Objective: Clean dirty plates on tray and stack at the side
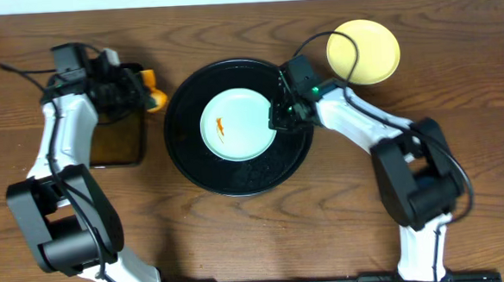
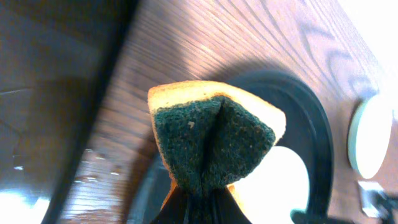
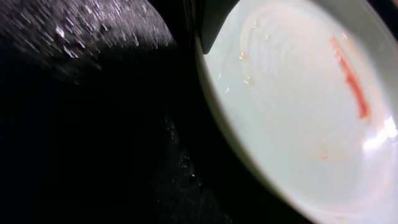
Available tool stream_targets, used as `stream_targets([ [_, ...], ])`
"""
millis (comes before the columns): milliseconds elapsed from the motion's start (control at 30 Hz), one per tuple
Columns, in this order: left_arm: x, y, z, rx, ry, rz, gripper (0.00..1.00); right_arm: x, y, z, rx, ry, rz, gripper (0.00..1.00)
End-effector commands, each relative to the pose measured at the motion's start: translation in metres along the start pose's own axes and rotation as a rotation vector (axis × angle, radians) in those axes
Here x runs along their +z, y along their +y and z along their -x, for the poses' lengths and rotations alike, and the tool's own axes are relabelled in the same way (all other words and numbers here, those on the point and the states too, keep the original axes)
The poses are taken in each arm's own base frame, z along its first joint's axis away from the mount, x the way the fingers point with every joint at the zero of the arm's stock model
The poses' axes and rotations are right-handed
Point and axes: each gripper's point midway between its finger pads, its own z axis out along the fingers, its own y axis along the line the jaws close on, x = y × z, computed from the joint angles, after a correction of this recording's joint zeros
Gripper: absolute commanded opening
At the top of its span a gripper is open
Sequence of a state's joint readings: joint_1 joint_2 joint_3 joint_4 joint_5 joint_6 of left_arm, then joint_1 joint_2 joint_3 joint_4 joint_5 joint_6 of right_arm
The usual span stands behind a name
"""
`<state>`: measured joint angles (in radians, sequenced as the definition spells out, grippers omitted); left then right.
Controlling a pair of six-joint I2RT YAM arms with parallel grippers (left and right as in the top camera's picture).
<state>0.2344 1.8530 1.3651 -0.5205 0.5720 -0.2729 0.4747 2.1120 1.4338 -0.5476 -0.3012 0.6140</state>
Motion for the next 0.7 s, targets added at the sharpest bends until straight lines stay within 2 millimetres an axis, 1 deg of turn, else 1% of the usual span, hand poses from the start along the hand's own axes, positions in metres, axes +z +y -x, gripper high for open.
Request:
stream_targets([
  [0, 0.012, -0.027, -0.020, 0.040, 0.057, -0.037, 0.07, 0.003, 0.018, 0.011, -0.080, 0.007, 0.006, 0.01],
  [100, 0.019, -0.040, -0.032, 0.069, 0.086, -0.043, 0.07, 0.006, 0.015, 0.015, -0.095, -0.003, -0.053, 0.01],
  [200, 0.025, -0.053, -0.047, 0.096, 0.129, -0.044, 0.07, 0.007, 0.012, 0.018, -0.100, -0.023, -0.085, 0.01],
  [267, 0.029, -0.057, -0.057, 0.108, 0.155, -0.030, 0.07, 0.006, 0.012, 0.022, -0.099, -0.035, -0.079, 0.01],
  [300, 0.032, -0.059, -0.069, 0.119, 0.185, -0.001, 0.07, 0.005, 0.011, 0.027, -0.095, -0.048, -0.073, 0.01],
  [400, 0.036, -0.063, -0.086, 0.140, 0.227, 0.034, 0.07, 0.005, 0.011, 0.031, -0.103, -0.064, -0.073, 0.01],
  [567, 0.049, -0.072, -0.110, 0.192, 0.263, 0.076, 0.07, 0.011, 0.022, 0.026, -0.146, -0.075, -0.074, 0.01],
  [667, 0.060, -0.081, -0.121, 0.180, 0.283, 0.075, 0.07, 0.015, 0.022, 0.023, -0.161, -0.089, -0.112, 0.01],
])
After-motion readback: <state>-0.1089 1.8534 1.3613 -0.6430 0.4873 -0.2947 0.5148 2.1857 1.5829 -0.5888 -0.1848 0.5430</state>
